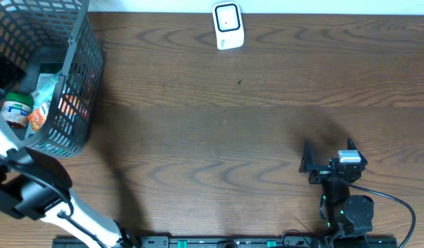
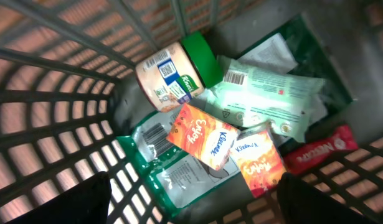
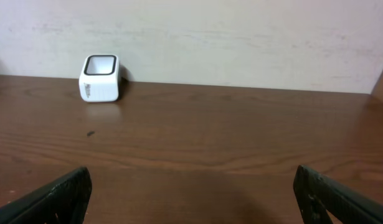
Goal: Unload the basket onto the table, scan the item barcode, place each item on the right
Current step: 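Reach the left gripper into the basket and grasp an orange tissue pack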
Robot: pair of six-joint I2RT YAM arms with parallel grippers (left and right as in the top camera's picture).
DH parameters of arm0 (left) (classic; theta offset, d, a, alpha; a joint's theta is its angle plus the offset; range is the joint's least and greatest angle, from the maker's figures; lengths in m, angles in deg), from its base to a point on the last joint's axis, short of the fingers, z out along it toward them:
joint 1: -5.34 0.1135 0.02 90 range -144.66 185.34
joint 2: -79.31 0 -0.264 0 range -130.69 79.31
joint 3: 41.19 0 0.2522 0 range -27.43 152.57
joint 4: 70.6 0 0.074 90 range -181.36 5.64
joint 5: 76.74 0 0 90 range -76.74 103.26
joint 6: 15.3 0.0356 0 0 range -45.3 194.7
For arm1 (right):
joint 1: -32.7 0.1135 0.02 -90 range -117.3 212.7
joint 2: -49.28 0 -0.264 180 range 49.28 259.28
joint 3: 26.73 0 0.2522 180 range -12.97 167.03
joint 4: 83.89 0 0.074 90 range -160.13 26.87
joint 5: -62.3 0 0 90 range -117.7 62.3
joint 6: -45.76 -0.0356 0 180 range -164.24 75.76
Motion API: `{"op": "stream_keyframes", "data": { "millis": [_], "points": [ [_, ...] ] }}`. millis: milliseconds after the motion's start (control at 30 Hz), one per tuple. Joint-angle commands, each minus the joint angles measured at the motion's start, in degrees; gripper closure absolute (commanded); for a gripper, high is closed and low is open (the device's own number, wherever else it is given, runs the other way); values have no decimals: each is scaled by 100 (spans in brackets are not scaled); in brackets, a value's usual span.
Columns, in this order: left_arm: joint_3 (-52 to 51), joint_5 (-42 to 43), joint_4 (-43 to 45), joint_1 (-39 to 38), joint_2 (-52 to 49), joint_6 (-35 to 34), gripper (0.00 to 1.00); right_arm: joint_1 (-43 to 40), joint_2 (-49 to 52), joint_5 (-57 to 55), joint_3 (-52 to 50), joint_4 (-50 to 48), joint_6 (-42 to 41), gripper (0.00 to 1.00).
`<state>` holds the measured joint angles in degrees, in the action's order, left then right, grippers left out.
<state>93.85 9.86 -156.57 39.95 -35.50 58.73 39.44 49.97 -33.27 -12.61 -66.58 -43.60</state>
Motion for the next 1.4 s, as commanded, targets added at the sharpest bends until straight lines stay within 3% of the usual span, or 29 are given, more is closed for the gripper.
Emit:
{"op": "stream_keyframes", "data": {
  "millis": [0,333,567,1000,1233,1367],
  "points": [
    [-9,-72,0,11,-251,-590,14,-33,-31,7,-4,15,28,1],
    [-11,-46,-271,7,-977,-3115,14,-33,-31,7,-4,15,26,1],
    [-33,-26,-278,2,-1335,-3921,14,-33,-31,7,-4,15,28,1],
    [-518,-28,-101,-20,-1368,-4771,14,-33,-31,7,-4,15,28,1],
    [-866,-31,369,-63,-1368,-4798,15,-33,-31,7,-4,15,26,1],
    [-1012,-31,511,-118,-1368,-4798,21,-33,-31,7,-4,15,28,1]
  ]
}}
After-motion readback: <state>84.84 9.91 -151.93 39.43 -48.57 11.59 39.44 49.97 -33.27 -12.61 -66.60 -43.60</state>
